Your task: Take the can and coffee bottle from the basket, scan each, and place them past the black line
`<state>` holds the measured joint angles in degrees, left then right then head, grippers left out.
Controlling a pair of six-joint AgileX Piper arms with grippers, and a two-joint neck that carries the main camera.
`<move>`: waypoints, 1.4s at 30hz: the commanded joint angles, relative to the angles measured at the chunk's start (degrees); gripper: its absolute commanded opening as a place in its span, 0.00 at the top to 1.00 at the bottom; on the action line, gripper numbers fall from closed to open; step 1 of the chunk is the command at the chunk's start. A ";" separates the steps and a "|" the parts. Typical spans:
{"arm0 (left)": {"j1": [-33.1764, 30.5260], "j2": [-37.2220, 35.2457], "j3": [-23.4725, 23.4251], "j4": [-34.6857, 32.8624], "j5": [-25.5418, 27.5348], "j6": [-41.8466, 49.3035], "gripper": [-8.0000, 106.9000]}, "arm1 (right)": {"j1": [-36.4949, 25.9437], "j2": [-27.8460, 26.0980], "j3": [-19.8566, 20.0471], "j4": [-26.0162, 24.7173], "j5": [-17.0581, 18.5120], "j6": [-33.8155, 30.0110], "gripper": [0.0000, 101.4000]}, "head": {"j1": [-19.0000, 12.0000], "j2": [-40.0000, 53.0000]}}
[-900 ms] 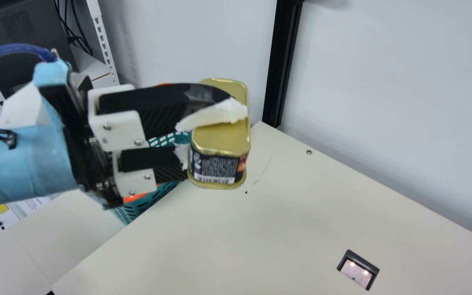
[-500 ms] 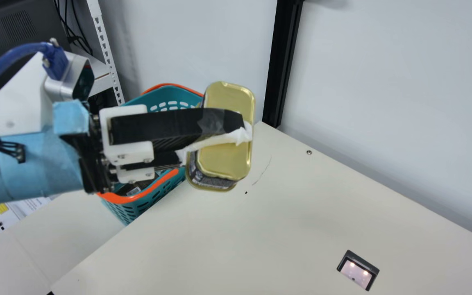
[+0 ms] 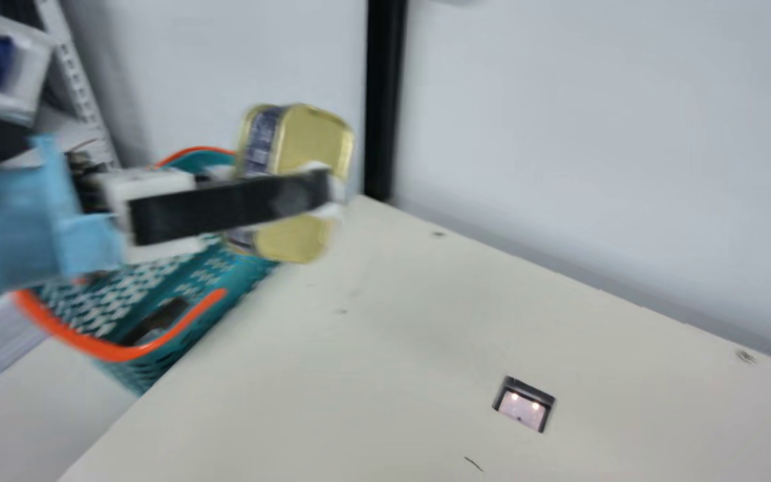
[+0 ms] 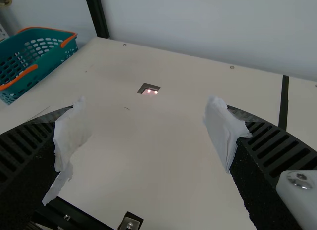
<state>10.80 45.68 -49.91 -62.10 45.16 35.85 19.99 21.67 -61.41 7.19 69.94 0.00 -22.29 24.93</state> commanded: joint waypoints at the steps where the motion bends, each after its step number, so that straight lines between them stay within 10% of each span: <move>1: -4.42 1.16 -0.44 1.85 -5.28 1.46 0.84 | 0.00 0.00 0.00 0.00 0.00 0.00 0.00 | 0.52 -3.81; 15: -5.58 1.68 -0.52 2.42 -6.67 1.79 0.84 | 0.00 0.00 0.00 0.00 0.00 0.00 0.00 | 5.10 -23.91; 30: -7.57 1.95 -1.61 6.53 -8.46 2.14 0.84 | 0.00 0.00 0.00 0.00 0.00 0.00 0.00 | 5.10 -23.91; 42: -28.11 16.43 -0.03 18.64 -32.43 9.99 0.84 | 0.00 0.00 0.00 0.00 0.00 0.00 0.00 | 5.10 -23.91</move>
<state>-11.54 58.70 -49.96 -44.18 20.30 45.52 19.99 21.67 -61.41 7.19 69.94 0.00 -16.72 1.17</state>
